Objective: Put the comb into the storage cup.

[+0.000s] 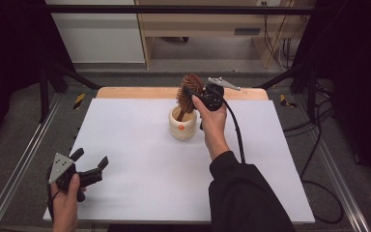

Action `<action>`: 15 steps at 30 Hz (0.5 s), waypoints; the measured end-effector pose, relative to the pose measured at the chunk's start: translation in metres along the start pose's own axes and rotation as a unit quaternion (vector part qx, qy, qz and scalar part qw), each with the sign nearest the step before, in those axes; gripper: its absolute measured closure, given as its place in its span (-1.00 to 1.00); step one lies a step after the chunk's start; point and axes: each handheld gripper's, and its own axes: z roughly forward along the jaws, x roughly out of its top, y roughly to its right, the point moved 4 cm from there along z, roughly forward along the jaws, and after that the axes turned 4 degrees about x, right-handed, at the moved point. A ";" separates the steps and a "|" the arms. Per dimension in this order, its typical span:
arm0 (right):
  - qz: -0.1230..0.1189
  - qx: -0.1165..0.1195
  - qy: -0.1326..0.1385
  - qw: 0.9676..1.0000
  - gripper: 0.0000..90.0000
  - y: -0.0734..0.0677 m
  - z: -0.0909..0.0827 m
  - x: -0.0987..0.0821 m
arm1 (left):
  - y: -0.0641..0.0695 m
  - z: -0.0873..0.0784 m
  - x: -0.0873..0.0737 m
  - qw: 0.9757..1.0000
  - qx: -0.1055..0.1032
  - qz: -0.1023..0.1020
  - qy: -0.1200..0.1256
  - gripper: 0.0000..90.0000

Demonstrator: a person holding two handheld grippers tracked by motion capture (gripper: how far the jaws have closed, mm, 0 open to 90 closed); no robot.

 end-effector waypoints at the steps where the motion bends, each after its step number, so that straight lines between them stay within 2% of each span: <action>1: 0.001 0.000 0.000 1.000 0.12 0.000 0.000 0.000 | 0.000 0.000 0.000 1.000 0.000 0.000 0.000 -0.96; 15: 0.004 0.002 0.001 1.000 0.12 0.001 0.001 -0.004 | 0.000 0.000 0.000 1.000 0.000 -0.001 0.000 -0.96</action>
